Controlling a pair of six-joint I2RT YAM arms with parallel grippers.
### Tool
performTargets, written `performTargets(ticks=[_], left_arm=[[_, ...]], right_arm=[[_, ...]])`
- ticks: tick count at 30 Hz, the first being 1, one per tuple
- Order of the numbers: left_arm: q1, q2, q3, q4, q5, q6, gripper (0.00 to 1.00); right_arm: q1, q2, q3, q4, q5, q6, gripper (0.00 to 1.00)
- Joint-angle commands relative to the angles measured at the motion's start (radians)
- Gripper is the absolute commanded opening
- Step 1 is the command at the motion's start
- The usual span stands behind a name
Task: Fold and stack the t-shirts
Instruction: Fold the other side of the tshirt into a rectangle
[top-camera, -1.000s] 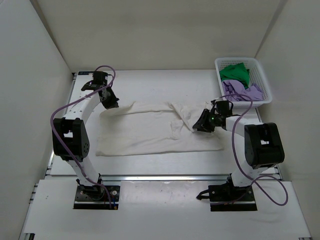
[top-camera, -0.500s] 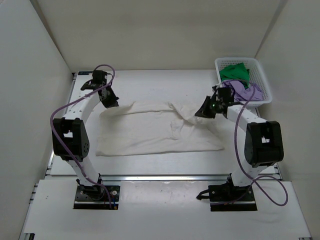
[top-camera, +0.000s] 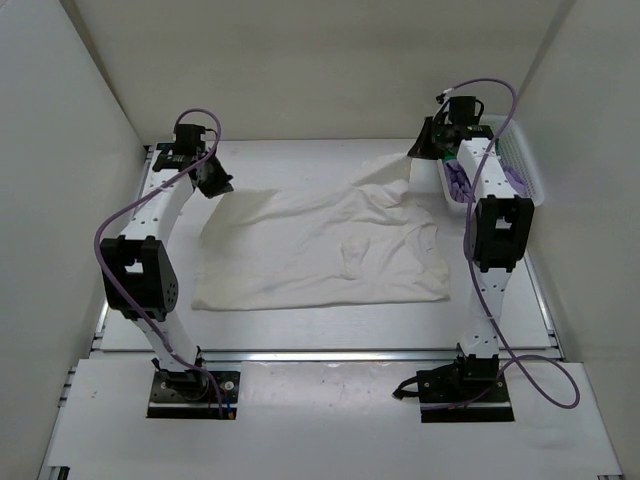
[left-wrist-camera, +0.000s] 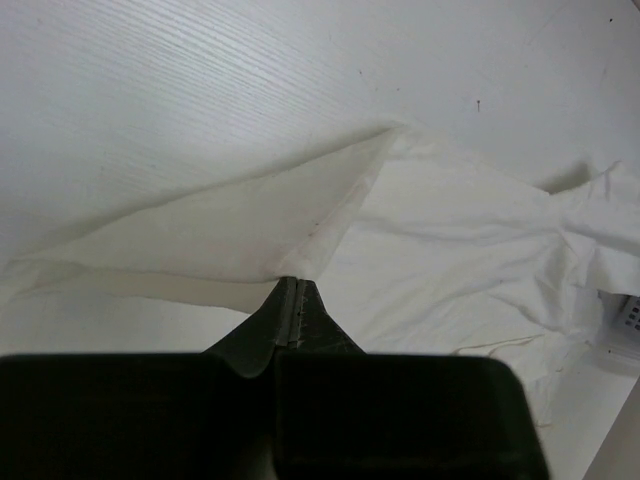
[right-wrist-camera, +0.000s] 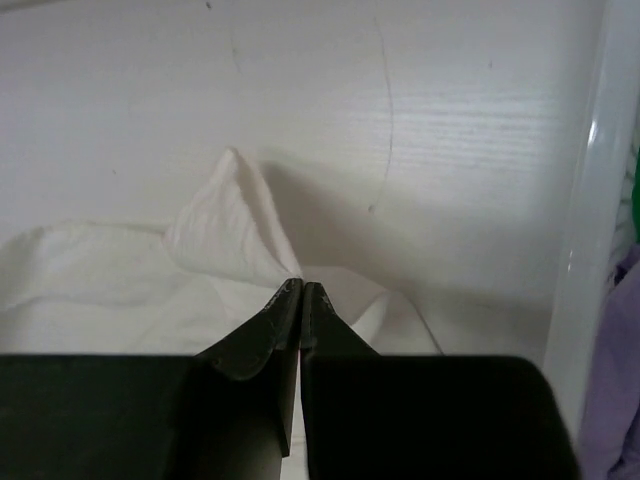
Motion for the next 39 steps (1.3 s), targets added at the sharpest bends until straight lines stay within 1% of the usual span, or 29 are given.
performTargets(ticks=[1, 4, 5, 6, 8, 10, 11, 12, 14, 15, 17, 20, 23, 26, 31, 35, 39], left_arm=[[0.013, -0.003, 0.029, -0.006, 0.015, -0.002, 0.0], [0.016, -0.026, 0.0, -0.005, 0.009, 0.007, 0.0], [0.022, -0.043, -0.028, -0.013, 0.006, 0.01, 0.0], [0.016, -0.052, -0.048, -0.01, 0.003, 0.018, 0.0], [0.035, -0.077, -0.086, -0.016, -0.001, 0.022, 0.0], [0.054, -0.103, -0.121, -0.007, 0.012, 0.019, 0.0], [0.052, -0.109, -0.144, -0.004, 0.018, 0.018, 0.0], [0.089, -0.113, -0.158, -0.004, 0.02, 0.016, 0.0], [0.115, -0.106, -0.158, 0.005, 0.04, 0.005, 0.0], [0.121, -0.098, -0.158, 0.007, 0.035, -0.007, 0.0], [0.149, -0.08, -0.135, -0.007, 0.014, -0.005, 0.0], [0.167, -0.055, -0.115, 0.011, 0.046, -0.028, 0.0], [0.168, -0.022, -0.073, 0.002, 0.04, -0.022, 0.0], [0.161, -0.009, -0.062, -0.001, 0.034, -0.036, 0.0], [0.177, -0.028, -0.114, 0.007, 0.046, -0.039, 0.0], [0.195, -0.051, -0.155, -0.001, 0.023, -0.036, 0.0], [0.227, -0.06, -0.169, -0.01, 0.04, -0.056, 0.0]], right_arm=[[-0.017, -0.028, 0.051, -0.12, -0.018, -0.068, 0.0], [-0.014, -0.102, -0.035, -0.163, -0.009, -0.119, 0.0], [-0.016, -0.131, -0.07, -0.146, -0.022, -0.114, 0.0], [-0.019, -0.18, -0.142, -0.135, -0.023, -0.107, 0.0], [-0.01, -0.243, -0.226, -0.131, 0.017, -0.125, 0.01], [-0.006, -0.326, -0.346, -0.097, 0.028, -0.14, 0.0], [-0.008, -0.335, -0.366, -0.082, 0.025, -0.136, 0.0], [-0.022, -0.358, -0.415, -0.071, 0.008, -0.13, 0.0], [-0.042, -0.392, -0.466, -0.059, -0.019, -0.104, 0.0], [-0.039, -0.416, -0.518, -0.028, -0.02, -0.097, 0.01], [-0.013, -0.488, -0.61, 0.0, 0.019, -0.116, 0.0], [-0.014, -0.533, -0.667, -0.005, 0.04, -0.123, 0.0], [-0.031, -0.597, -0.745, 0.021, 0.046, -0.107, 0.0], [-0.042, -0.653, -0.791, 0.026, 0.062, -0.104, 0.0], [-0.052, -0.745, -0.894, 0.035, 0.091, -0.096, 0.01], [-0.078, -0.823, -0.992, 0.04, 0.083, -0.077, 0.0], [-0.078, -0.855, -1.062, 0.037, 0.086, -0.065, 0.0]])
